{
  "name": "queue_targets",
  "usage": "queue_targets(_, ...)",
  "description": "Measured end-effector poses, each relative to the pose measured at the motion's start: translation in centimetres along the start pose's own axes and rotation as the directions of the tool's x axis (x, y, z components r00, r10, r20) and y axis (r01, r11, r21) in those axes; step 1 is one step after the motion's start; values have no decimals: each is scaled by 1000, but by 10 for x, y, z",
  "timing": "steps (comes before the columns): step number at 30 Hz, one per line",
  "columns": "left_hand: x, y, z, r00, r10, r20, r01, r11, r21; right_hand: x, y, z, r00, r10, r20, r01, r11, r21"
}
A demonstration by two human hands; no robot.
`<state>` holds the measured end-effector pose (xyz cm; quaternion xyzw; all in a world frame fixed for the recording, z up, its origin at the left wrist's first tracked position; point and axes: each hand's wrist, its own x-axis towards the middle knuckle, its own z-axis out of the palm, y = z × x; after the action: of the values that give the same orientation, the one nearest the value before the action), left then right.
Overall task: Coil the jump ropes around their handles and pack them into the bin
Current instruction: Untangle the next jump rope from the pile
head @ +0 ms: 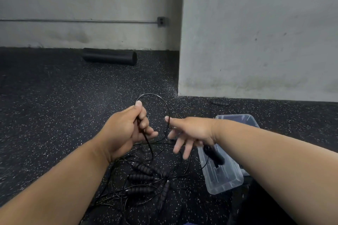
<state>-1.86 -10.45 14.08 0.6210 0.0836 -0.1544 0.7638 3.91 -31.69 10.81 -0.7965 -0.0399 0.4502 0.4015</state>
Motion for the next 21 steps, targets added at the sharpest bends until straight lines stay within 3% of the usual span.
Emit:
queue_targets(2, 1, -1, 5, 1000, -28, 14, 29, 994, -102, 8, 5, 15, 985, -17, 171, -2, 994, 111)
queue_targets(4, 3, -2, 7, 999, -31, 25, 35, 981, -189, 11, 8, 28, 965, -89, 249, 55, 988, 141)
queue_targets(8, 6, 2, 7, 1000, -11, 6, 13, 950, -313, 11, 11, 58, 953, -187, 237, 197, 980, -20)
queue_targets(11, 6, 5, 2, 999, 28, -22, -33, 947, -320, 8, 8, 66, 963, -240, 121, 246, 969, -39)
queue_targets(15, 5, -3, -21, 992, 110, -60, -114, 992, -60, -5, -14, 43, 916, -383, -118, 385, 923, -9)
queue_targets(17, 5, -16, -30, 994, 85, -61, -79, 992, 95, -14, -24, 31, 871, -450, -196, 464, 885, 31)
queue_targets(21, 3, -46, -24, 997, -53, 49, 17, 829, 559, -27, -39, 22, 836, -475, -275, 544, 786, 295)
